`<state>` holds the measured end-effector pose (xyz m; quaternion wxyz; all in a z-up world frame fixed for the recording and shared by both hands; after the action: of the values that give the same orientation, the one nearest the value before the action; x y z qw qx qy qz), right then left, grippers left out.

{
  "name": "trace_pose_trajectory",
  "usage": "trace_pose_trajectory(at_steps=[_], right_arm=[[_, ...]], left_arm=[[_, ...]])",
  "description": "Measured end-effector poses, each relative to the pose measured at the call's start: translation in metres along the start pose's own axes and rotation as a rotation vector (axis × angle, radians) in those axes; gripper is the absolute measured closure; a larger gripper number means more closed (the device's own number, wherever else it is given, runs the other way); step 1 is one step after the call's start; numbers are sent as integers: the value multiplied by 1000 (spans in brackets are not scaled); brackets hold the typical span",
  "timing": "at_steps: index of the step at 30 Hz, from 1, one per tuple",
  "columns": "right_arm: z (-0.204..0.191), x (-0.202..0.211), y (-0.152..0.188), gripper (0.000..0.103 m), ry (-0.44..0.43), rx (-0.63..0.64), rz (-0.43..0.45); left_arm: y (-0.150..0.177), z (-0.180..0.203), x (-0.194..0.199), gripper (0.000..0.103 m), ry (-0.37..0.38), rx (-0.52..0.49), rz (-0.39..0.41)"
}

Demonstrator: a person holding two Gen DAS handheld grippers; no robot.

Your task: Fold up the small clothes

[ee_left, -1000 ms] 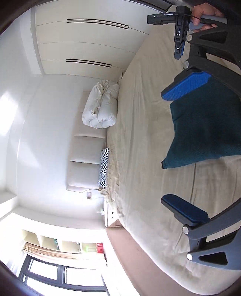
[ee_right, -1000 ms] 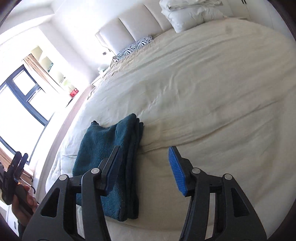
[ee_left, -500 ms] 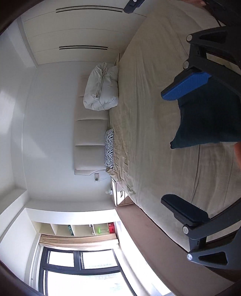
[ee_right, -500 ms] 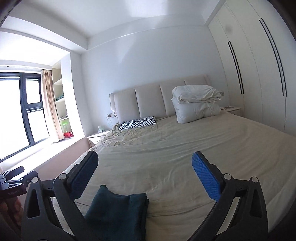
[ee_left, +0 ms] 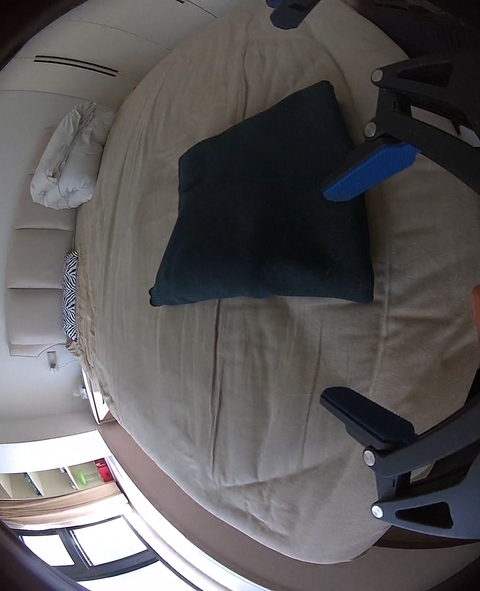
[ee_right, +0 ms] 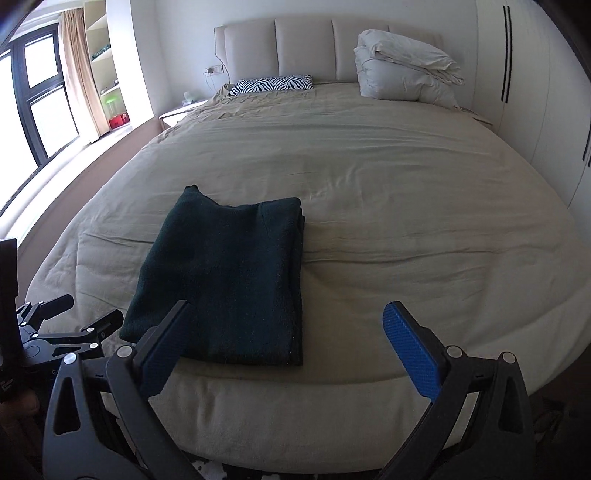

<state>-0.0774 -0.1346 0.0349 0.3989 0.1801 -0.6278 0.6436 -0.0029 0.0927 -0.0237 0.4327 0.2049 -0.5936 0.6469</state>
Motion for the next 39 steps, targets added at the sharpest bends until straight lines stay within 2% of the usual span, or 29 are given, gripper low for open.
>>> trace_pose_trajectory(at_steps=[6,11,39], right_arm=[[-15,-25,27,0,12,21,-92],[-14,-36,32,0,16,23,-132],[-19,-45,34,0,38,28,-169]], left_arm=[[1,-6,-6,0,-5,24,-10],[1,-7,-8,0,-17,22,-9],[7,-5,-10,0,-34,9,-8]])
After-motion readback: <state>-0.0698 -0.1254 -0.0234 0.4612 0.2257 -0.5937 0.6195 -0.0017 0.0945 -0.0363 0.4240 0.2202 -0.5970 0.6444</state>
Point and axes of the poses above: each gripper's, at about its wrist camera, not at the fingertips, and x roughly against the way its jaws point, z to its right, y to its underside, the point moved 4 cm from there along -x, roughly the way its jaws point, and after that the axes turned 15 degrees about y, right-handed, at the moved point
